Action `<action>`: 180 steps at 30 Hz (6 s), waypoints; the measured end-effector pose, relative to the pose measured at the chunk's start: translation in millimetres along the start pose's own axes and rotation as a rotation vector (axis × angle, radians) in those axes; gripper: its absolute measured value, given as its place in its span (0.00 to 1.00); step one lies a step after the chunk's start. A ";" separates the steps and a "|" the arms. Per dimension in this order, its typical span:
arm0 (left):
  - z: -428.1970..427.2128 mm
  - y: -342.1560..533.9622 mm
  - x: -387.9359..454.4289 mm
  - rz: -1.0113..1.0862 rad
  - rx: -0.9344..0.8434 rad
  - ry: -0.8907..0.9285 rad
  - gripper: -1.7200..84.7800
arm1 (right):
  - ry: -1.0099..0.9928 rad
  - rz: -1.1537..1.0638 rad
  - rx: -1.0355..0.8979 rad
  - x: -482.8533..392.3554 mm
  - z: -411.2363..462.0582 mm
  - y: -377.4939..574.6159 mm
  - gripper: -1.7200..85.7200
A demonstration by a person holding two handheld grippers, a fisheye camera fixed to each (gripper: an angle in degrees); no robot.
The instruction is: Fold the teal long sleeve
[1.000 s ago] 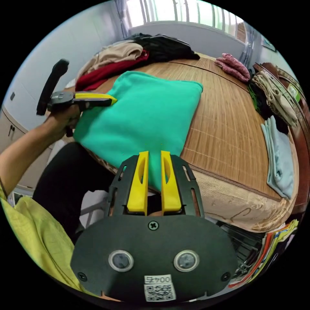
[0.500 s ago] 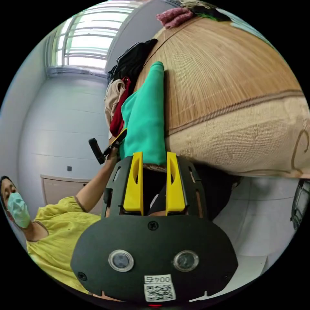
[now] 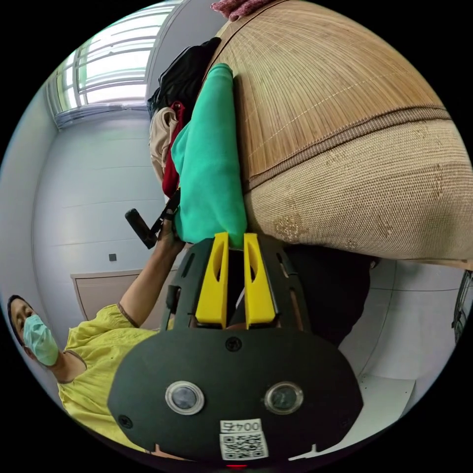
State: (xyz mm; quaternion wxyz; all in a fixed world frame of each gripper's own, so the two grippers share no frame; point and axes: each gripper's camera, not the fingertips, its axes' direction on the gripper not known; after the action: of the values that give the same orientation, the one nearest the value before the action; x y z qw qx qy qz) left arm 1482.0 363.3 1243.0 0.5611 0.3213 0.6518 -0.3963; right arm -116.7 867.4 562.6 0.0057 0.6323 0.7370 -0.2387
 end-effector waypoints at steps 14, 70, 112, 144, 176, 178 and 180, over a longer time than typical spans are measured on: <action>-58.0 99.7 -102.8 -0.552 0.104 0.684 0.20 | -0.133 0.065 0.000 49.3 -55.3 -16.1 0.12; 39.5 205.9 -80.4 -1.097 0.048 1.041 0.08 | -0.507 0.147 0.074 -11.0 65.2 -88.2 0.21; 122.1 188.8 0.7 -0.817 -0.081 1.282 0.23 | 1.254 -1.070 0.228 -445.1 442.2 174.8 0.08; 207.1 88.5 -111.5 -0.667 -0.315 1.029 0.18 | 0.993 -0.833 0.037 -377.0 279.5 26.6 0.10; 163.3 -15.5 -104.9 -0.591 -0.377 0.895 0.14 | -0.287 -0.030 -0.162 -66.2 -34.3 -293.2 0.21; 156.5 -24.3 -102.7 -0.580 -0.376 0.881 0.14 | -0.259 -0.012 -0.158 -72.0 -29.9 -299.5 0.18; 149.2 -32.5 -98.6 -0.564 -0.378 0.850 0.14 | -0.130 0.011 -0.145 -84.1 -27.1 -303.0 0.15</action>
State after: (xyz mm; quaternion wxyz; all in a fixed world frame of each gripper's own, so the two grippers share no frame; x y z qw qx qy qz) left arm 1541.2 219.4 1336.9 0.1682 0.1592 0.9421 -0.2425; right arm -375.1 772.8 717.2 0.1005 0.6173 0.7471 -0.2252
